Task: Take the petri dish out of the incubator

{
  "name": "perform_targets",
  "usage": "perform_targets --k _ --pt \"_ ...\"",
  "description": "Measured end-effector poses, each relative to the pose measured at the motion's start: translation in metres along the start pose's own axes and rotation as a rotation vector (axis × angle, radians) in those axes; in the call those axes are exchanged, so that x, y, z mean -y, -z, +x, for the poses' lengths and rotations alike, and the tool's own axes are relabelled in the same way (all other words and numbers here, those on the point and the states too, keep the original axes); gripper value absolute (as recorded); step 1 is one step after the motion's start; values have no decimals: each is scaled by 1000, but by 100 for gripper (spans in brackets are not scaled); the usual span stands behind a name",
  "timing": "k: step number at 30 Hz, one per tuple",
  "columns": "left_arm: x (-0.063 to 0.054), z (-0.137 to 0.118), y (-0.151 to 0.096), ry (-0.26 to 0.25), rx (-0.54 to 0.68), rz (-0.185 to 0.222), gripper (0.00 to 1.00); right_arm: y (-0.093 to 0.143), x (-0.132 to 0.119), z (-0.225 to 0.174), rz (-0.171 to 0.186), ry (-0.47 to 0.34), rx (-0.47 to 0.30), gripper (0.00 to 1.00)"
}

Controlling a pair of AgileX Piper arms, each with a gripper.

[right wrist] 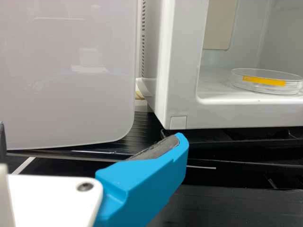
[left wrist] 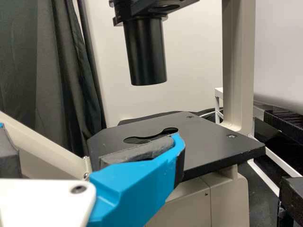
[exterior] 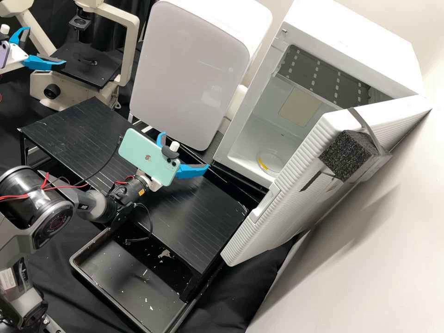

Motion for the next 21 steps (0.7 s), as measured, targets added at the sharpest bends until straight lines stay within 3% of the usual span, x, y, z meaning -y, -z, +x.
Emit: perform_targets --k 11,15,21 --pt "0 0 0 0 0 0 100 -1 0 -2 -2 -4 -4 100" --pt "0 0 0 0 0 0 100 -13 -3 -11 -10 -13 -2 100" --pt "0 0 0 0 0 0 100 -38 -20 -27 42 -70 34 100"
